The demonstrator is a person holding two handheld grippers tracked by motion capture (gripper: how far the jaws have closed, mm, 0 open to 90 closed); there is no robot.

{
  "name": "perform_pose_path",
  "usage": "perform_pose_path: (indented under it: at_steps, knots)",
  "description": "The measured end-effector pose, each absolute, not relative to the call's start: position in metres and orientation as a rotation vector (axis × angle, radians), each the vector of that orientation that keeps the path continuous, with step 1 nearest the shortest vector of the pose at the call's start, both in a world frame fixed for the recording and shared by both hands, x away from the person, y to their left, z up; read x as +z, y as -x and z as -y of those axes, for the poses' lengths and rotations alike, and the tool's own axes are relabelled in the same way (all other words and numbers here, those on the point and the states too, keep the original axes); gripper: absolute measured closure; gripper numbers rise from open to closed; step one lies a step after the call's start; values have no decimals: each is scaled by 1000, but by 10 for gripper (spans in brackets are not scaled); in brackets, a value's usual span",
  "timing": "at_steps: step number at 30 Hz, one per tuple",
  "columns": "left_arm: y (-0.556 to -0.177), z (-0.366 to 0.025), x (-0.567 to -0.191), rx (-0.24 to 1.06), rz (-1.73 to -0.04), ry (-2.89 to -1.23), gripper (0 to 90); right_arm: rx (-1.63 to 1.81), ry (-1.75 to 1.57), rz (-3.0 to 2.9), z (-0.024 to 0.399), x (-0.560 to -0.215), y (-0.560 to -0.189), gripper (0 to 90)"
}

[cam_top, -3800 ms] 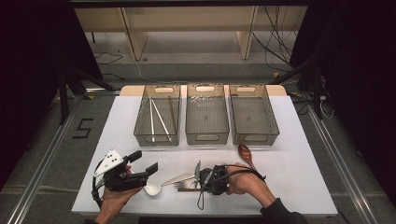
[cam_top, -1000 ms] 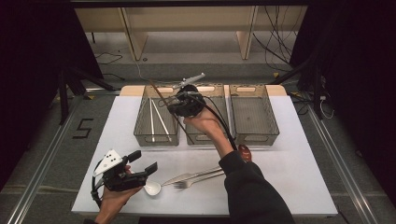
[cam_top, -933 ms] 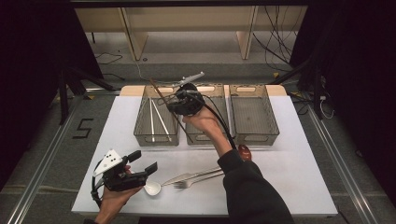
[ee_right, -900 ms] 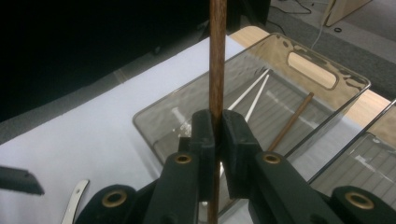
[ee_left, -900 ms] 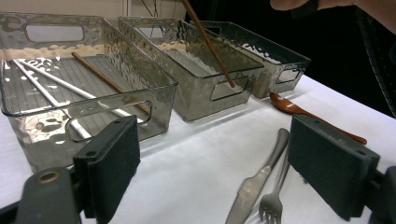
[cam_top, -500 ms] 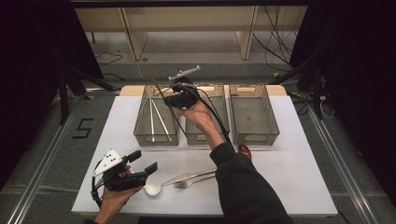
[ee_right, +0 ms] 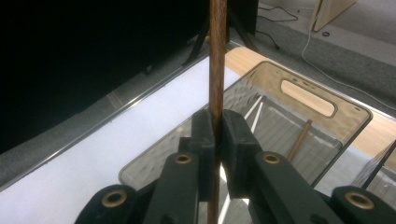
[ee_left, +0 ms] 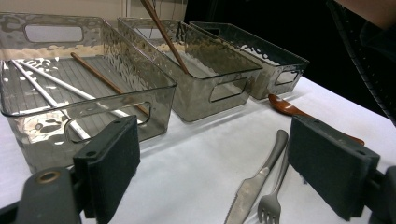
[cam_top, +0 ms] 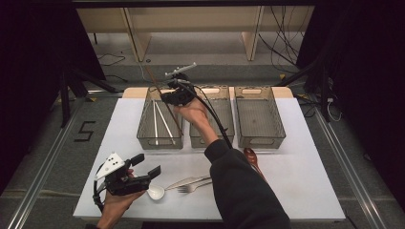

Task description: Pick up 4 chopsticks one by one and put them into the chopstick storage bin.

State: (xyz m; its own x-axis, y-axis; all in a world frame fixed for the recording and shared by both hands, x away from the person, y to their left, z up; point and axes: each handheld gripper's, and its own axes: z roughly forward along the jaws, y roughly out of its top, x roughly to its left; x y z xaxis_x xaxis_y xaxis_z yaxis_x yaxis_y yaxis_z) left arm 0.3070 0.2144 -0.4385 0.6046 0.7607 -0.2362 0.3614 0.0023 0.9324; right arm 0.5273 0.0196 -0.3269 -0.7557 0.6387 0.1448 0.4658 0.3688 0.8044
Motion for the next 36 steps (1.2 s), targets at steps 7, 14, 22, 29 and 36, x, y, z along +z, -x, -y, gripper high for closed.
perform_pose_path:
  at_steps: [7, 14, 22, 29, 36]
  knots:
    - [-307, -214, -438, 405, -957, -1604, 167, 1349, -1011, -2404, -25, -328, -531, 845]
    - [-307, -214, -438, 404, -956, -1600, 166, 1336, -1039, -2391, -28, -335, -534, 844]
    - [-307, -214, -438, 404, -955, -1602, 166, 1330, -1058, -2386, -30, -341, -537, 844]
    - [-306, -214, -438, 405, -952, -1602, 166, 1310, -1054, -2380, -33, -347, -537, 844]
    - [-307, -213, -438, 403, -952, -1606, 167, 1304, -1100, -2382, -29, -357, -539, 843]
